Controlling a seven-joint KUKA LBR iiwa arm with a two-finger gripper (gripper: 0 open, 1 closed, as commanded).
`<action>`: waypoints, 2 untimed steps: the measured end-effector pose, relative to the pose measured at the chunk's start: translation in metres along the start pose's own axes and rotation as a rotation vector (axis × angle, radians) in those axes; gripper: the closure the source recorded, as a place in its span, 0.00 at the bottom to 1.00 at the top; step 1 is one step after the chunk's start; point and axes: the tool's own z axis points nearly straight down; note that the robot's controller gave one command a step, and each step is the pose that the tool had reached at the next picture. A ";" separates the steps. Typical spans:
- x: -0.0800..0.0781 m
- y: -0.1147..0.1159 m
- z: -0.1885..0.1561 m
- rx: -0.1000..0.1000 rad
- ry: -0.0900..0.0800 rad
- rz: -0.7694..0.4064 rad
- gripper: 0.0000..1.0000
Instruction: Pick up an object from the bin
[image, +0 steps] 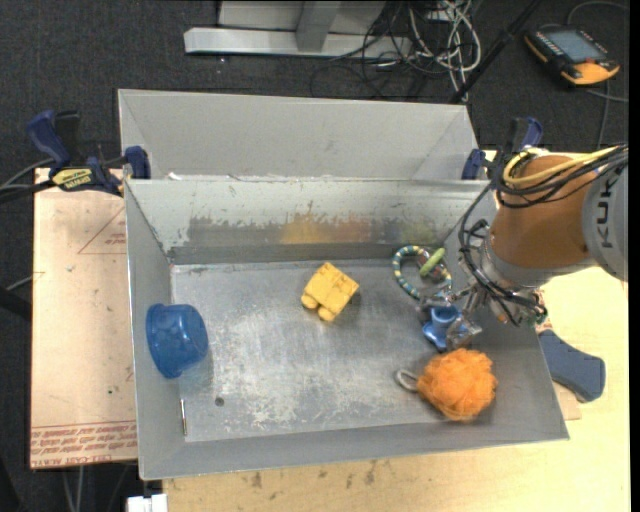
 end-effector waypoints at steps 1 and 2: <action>-0.002 -0.001 0.001 -0.001 -0.002 0.010 1.00; -0.013 -0.005 0.001 -0.002 0.001 0.017 1.00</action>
Offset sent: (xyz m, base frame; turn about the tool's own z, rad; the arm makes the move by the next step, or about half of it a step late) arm 0.0130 -0.0045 -0.0091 0.0230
